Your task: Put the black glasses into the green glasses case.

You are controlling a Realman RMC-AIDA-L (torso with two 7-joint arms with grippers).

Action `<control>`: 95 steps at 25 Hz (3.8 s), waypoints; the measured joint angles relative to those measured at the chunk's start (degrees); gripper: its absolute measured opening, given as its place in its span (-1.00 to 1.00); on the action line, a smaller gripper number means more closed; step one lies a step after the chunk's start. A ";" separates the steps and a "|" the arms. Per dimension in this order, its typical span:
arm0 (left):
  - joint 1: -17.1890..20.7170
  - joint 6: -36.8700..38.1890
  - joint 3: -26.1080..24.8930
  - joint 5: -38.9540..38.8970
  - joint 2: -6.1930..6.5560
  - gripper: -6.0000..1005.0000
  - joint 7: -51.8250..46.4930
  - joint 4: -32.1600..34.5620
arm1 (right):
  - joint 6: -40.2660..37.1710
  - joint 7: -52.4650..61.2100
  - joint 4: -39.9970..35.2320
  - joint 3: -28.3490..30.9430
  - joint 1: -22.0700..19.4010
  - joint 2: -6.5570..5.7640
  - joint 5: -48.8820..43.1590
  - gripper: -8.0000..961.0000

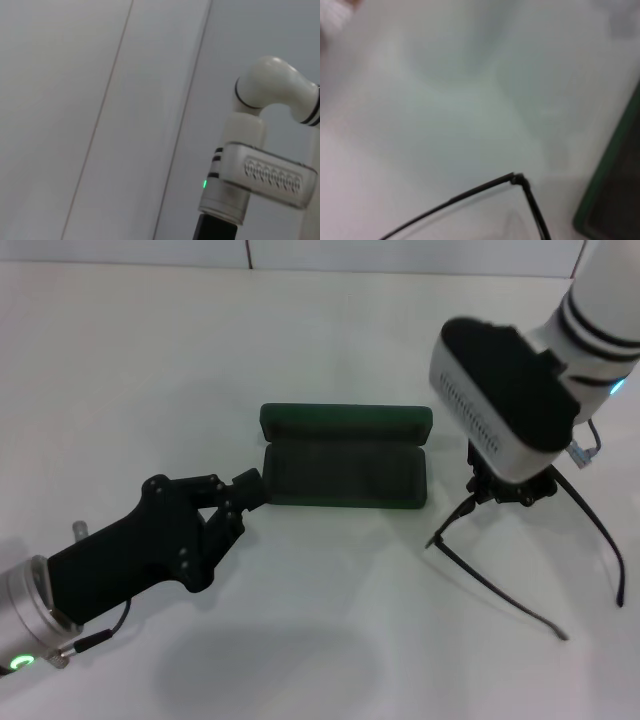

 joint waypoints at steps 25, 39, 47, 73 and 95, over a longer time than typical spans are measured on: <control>-17.66 11.45 0.18 -8.35 -0.53 -0.94 -3.75 0.11 | -3.39 -2.81 -6.33 36.97 -28.39 -0.21 43.46 -0.88; -22.40 10.15 14.23 -13.08 -1.09 -0.95 -1.95 -0.11 | -0.34 -5.71 2.91 33.79 -27.84 -0.21 53.17 -0.89; -22.04 4.47 17.75 -15.24 -1.09 -0.95 -1.94 -0.17 | -1.74 -5.97 3.87 31.38 -27.00 -0.17 55.27 -0.89; -21.80 0.93 19.34 -15.49 -1.07 -0.95 -1.50 -2.84 | -7.64 -7.47 6.22 28.62 -27.38 -0.09 59.94 -0.89; -18.38 4.73 18.96 -17.83 -0.56 -0.95 -1.65 -2.56 | -6.38 -8.79 7.11 31.88 -28.64 -0.54 60.82 -0.89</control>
